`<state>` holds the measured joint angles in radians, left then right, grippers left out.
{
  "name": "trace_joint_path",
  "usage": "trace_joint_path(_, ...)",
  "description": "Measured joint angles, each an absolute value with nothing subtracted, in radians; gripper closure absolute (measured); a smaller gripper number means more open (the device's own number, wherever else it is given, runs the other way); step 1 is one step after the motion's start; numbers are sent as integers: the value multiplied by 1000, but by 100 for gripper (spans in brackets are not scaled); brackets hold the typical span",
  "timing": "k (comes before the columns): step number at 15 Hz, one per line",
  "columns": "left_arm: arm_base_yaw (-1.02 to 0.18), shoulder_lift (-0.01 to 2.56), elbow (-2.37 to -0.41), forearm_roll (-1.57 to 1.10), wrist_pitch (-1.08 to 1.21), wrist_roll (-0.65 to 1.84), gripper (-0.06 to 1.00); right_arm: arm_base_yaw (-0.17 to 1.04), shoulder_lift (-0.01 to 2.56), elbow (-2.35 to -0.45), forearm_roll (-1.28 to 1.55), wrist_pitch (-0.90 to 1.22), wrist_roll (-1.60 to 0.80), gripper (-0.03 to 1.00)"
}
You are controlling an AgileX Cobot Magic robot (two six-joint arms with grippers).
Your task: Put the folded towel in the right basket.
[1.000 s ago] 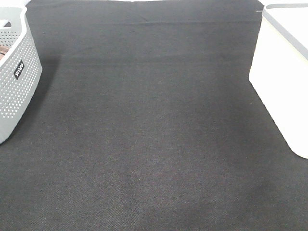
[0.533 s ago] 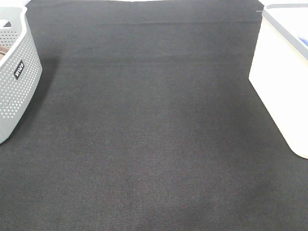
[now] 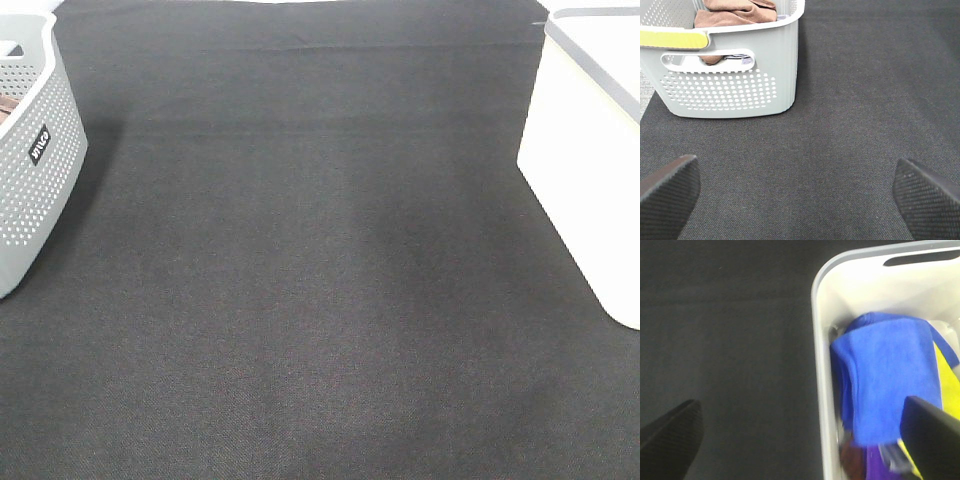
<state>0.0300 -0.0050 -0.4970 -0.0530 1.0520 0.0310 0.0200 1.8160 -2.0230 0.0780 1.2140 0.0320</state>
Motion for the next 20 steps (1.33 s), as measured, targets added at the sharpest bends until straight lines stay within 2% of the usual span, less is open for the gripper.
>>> trace_joint_path(3, 30, -5, -497, -53, 1052, 31, -4, 80, 1539, -1737, 66, 1209, 39, -1)
trace_joint_path(5, 30, -5, -497, -53, 1052, 31, -4, 85, 1255, -1433, 62, 1152, 44, -1)
trace_joint_path(9, 30, -5, -497, -53, 1052, 31, -4, 85, 843, -1047, 51, 1082, 44, -1)
trace_joint_path(17, 30, -5, -497, -52, 1052, 31, -4, 85, 146, -611, 22, 1078, 41, -1)
trace_joint_path(20, 30, -5, -497, -52, 1052, 31, -4, 85, 6, -522, 20, 1078, 41, -1)
